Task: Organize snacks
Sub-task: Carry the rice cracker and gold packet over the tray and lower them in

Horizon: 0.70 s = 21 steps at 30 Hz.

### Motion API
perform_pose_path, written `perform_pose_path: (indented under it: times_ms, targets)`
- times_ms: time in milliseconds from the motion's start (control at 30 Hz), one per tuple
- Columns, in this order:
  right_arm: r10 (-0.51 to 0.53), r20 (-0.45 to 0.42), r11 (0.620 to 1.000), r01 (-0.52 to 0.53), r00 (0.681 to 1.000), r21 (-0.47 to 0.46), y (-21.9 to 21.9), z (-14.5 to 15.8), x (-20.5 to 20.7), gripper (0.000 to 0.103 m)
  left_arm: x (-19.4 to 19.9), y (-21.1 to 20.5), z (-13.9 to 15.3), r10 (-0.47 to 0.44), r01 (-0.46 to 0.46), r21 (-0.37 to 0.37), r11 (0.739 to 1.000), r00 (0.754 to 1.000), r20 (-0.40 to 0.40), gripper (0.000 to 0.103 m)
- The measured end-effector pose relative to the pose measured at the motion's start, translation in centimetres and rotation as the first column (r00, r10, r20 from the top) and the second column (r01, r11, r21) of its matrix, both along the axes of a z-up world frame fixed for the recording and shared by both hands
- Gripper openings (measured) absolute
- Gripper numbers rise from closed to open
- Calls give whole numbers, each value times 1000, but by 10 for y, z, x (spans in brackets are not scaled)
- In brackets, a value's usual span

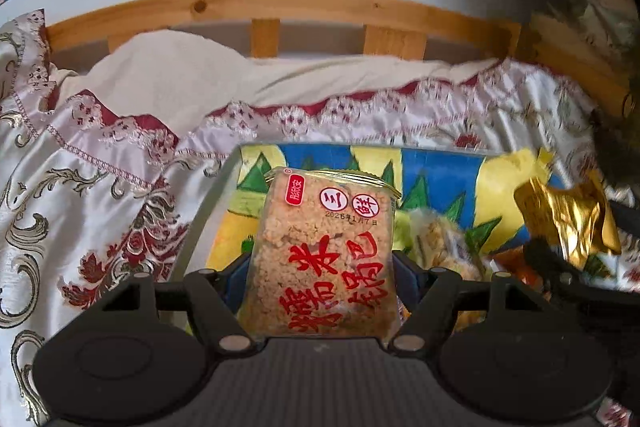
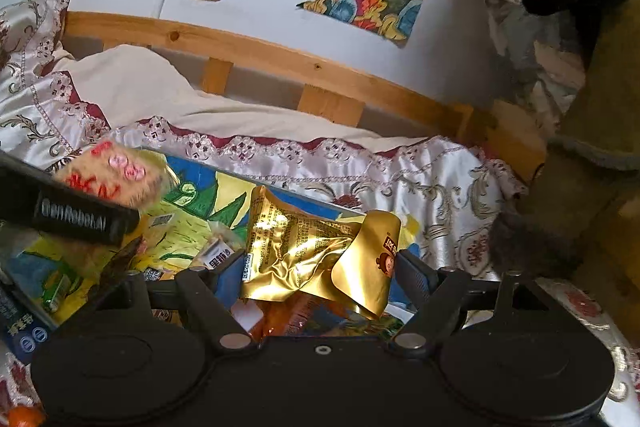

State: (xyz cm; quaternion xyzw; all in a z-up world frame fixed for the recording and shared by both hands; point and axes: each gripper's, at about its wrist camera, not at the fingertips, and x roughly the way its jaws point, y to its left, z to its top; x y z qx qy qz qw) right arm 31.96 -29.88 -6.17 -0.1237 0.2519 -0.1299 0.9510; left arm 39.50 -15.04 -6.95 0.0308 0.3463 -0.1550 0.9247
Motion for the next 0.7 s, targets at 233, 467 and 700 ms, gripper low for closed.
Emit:
perform_pose_path:
  times_ms: [233,467,700]
  targets:
    - [-8,-17,998,9,1000,55,-7,-8,10,80,5,3,-12,21,-20,20,1000,999,-40,75]
    - [-15,-19,996,17,1000,84,-11,-12,9,82,9,6,-15,40,-39,14,999,996,-78,75]
    - [-22,-23,993,24,999,111,-12,-15,8,88,8,8,-15,44,-45,-13,999,995,-93,80]
